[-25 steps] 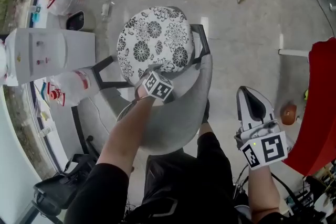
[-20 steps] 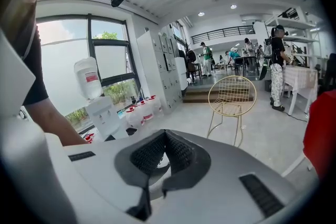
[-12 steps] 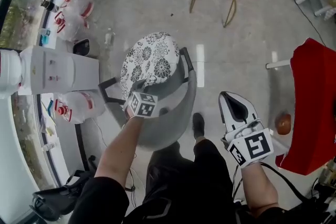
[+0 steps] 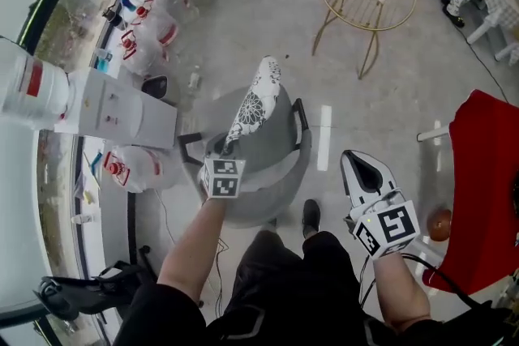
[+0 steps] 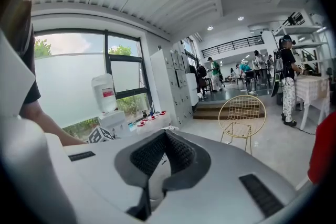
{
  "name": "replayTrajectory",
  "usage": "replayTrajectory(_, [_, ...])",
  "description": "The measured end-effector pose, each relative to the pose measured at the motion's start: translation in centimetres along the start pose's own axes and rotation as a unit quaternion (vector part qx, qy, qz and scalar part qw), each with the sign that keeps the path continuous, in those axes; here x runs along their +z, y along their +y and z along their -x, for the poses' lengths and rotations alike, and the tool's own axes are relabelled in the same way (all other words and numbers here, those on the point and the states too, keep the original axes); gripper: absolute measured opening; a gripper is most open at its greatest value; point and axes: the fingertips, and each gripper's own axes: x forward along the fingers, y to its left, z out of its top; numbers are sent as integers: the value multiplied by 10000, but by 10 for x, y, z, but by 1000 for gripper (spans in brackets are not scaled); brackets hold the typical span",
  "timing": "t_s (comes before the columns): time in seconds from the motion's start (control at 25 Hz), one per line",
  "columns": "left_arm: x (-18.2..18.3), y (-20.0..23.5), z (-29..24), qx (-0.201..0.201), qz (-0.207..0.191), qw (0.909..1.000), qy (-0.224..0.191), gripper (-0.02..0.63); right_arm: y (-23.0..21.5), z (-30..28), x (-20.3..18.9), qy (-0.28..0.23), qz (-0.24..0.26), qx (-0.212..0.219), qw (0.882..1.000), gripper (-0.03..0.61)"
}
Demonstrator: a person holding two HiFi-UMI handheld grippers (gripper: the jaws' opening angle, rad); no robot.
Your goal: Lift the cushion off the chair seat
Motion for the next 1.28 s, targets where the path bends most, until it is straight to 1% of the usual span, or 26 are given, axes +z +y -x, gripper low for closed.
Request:
replayTrajectory(0.2, [37,1,51,207,137,9985,-490,37,6,5,19,-166,131,262,9994,6])
replayTrajectory(0.32, [59,3,84,337,276,9958,-799,37,11,6,30,-251,164,401,9987,6])
replayTrajectory(0.48, [78,3,127,507,479,9915,-1094,37,19,11,40,-321,216,582,9976,6])
replayTrajectory(0.64, [92,2,165,638,657,9862,-1382,37,27,15,52,-428,313,783,9955,6])
replayTrajectory(0.8, [103,3,203,741,1021,9772,-1705,37,36,15,62,-501,363,954,9935,6])
replayTrajectory(1.04, [113,5,253,766,1389,9650,-2088,37,53,16,77,-631,415,1095,9911,6])
replayTrajectory(1.28, [118,8,296,633,1366,9575,-2461,36,74,14,81,-692,423,977,9919,6])
